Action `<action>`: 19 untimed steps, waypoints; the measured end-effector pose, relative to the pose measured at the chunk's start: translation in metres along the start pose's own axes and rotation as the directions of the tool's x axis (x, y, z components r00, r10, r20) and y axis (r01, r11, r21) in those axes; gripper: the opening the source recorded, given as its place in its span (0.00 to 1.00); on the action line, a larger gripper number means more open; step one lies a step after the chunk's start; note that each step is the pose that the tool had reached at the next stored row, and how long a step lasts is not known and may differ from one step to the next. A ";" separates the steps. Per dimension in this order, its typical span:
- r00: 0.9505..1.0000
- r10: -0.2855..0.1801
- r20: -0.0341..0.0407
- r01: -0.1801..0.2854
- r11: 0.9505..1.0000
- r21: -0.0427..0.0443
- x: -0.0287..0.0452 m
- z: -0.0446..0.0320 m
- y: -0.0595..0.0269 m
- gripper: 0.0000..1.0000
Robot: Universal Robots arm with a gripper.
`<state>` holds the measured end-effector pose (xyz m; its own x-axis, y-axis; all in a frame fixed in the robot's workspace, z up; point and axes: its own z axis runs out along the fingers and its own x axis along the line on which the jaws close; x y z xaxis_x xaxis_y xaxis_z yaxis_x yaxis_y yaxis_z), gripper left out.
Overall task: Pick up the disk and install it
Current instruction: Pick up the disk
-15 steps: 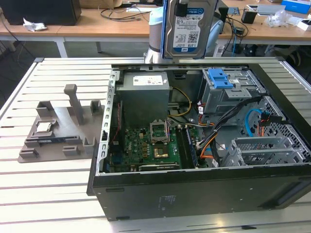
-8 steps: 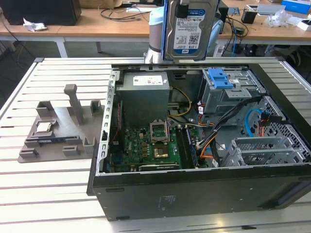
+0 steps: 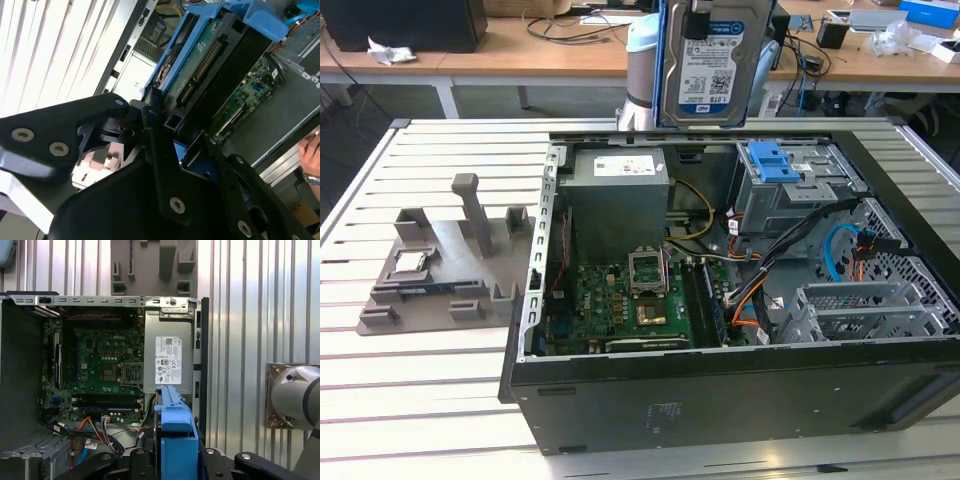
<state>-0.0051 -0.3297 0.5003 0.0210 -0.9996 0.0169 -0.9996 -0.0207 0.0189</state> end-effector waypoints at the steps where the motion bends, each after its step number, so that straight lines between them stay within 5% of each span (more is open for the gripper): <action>1: 1.000 0.000 0.000 0.000 1.000 0.000 0.0018 0.0001 -0.0001 0.36; 8: 1.000 0.000 0.000 0.000 1.000 0.000 0.0153 0.0003 -0.0009 0.36; 11: 1.000 0.000 0.000 0.000 1.000 0.000 0.0340 0.0006 -0.0017 0.36; 19: 1.000 0.000 0.000 0.000 1.000 0.000 0.0432 0.0007 -0.0021 0.36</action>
<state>-0.0021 -0.3728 0.5003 0.0210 -0.9996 0.0169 -0.9996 -0.0207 0.0189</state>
